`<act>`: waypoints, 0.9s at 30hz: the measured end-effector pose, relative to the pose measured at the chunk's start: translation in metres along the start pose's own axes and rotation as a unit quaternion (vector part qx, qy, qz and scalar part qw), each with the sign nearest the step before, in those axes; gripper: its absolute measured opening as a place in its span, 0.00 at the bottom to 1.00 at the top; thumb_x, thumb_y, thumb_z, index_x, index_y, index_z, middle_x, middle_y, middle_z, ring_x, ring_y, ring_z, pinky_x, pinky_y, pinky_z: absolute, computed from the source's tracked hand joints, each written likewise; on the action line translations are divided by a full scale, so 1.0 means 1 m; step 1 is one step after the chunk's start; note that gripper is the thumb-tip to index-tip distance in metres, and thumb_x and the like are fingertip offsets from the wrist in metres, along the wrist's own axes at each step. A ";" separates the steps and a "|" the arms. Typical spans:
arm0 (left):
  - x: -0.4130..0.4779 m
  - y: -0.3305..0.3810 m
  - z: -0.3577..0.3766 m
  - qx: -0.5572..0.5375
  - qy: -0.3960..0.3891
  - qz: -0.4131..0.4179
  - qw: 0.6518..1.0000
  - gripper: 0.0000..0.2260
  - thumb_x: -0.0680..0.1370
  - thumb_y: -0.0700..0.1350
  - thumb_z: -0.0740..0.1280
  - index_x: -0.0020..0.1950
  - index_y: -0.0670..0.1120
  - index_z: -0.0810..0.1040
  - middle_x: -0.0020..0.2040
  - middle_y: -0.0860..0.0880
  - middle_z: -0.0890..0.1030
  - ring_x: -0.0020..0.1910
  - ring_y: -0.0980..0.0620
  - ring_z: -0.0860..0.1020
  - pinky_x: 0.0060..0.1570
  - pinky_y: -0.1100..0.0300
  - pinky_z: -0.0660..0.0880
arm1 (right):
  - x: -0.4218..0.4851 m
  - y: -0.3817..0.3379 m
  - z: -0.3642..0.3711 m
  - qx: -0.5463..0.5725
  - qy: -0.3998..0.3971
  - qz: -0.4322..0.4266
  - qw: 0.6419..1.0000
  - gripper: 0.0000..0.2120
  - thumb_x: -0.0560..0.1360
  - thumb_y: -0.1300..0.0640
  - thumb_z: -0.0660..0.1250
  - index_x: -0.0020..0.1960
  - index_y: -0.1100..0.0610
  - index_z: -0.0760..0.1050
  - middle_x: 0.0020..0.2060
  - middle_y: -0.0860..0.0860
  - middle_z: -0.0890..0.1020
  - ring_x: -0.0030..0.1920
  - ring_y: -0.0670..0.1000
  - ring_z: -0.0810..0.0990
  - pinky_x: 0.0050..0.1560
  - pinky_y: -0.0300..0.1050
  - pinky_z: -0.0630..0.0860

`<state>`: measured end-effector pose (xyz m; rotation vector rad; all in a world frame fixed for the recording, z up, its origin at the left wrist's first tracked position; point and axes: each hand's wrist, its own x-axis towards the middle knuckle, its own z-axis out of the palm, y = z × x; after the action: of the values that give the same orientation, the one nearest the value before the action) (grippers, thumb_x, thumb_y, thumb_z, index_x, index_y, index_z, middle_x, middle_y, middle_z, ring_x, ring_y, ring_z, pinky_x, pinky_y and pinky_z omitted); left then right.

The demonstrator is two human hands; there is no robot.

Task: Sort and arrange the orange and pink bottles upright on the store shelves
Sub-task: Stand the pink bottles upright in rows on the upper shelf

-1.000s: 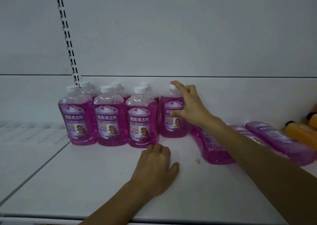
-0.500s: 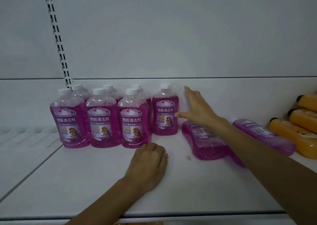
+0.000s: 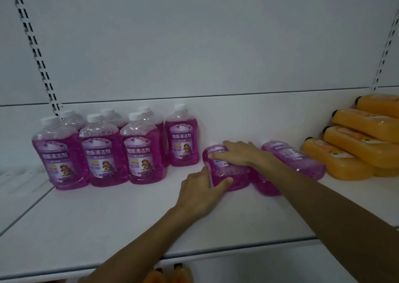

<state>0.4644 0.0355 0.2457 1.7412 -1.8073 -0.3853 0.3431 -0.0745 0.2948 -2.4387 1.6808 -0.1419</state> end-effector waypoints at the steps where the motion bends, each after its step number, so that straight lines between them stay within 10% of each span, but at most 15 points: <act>1: 0.000 0.000 0.002 0.002 0.000 0.003 1.000 0.22 0.75 0.63 0.60 0.63 0.50 0.72 0.56 0.49 0.80 0.53 0.50 0.77 0.56 0.56 0.72 | 0.000 0.000 0.002 0.001 0.005 0.000 1.000 0.38 0.72 0.28 0.53 0.71 0.54 0.63 0.68 0.57 0.71 0.67 0.59 0.69 0.70 0.58 0.58; 6: -0.001 -0.004 0.000 -0.088 -0.027 -0.005 0.996 0.31 0.70 0.66 0.58 0.69 0.53 0.68 0.61 0.50 0.79 0.59 0.50 0.76 0.61 0.54 0.71 | -0.002 -0.005 0.005 0.078 0.068 -0.019 0.994 0.35 0.73 0.33 0.60 0.71 0.54 0.62 0.65 0.58 0.73 0.65 0.61 0.70 0.68 0.56 0.63; 13: -0.005 0.006 0.000 -0.341 0.044 0.046 0.938 0.25 0.74 0.45 0.70 0.66 0.58 0.64 0.56 0.56 0.78 0.55 0.61 0.77 0.53 0.66 0.74 | -0.034 -0.022 0.003 0.281 0.256 -0.110 0.918 0.42 0.66 0.47 0.76 0.73 0.46 0.58 0.59 0.53 0.64 0.54 0.50 0.72 0.53 0.38 0.69; 16: -0.003 0.003 -0.001 -0.308 0.069 0.080 0.945 0.37 0.71 0.41 0.74 0.65 0.65 0.52 0.57 0.58 0.76 0.51 0.67 0.76 0.47 0.75 0.73 | -0.049 -0.024 -0.002 0.305 0.278 -0.161 0.896 0.42 0.62 0.51 0.80 0.71 0.45 0.63 0.56 0.50 0.64 0.54 0.46 0.72 0.48 0.27 0.69; 27: -0.008 -0.027 -0.020 -0.141 0.088 0.142 0.976 0.48 0.71 0.46 0.74 0.70 0.67 0.37 0.68 0.51 0.71 0.63 0.55 0.74 0.62 0.57 0.73 | -0.060 -0.024 -0.001 0.274 0.217 -0.228 0.909 0.46 0.62 0.56 0.80 0.73 0.52 0.57 0.65 0.48 0.69 0.61 0.45 0.72 0.54 0.32 0.74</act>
<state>0.4978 0.0449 0.2440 1.2622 -1.7449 -0.3378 0.3432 -0.0106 0.3017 -2.3826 0.9438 -1.1247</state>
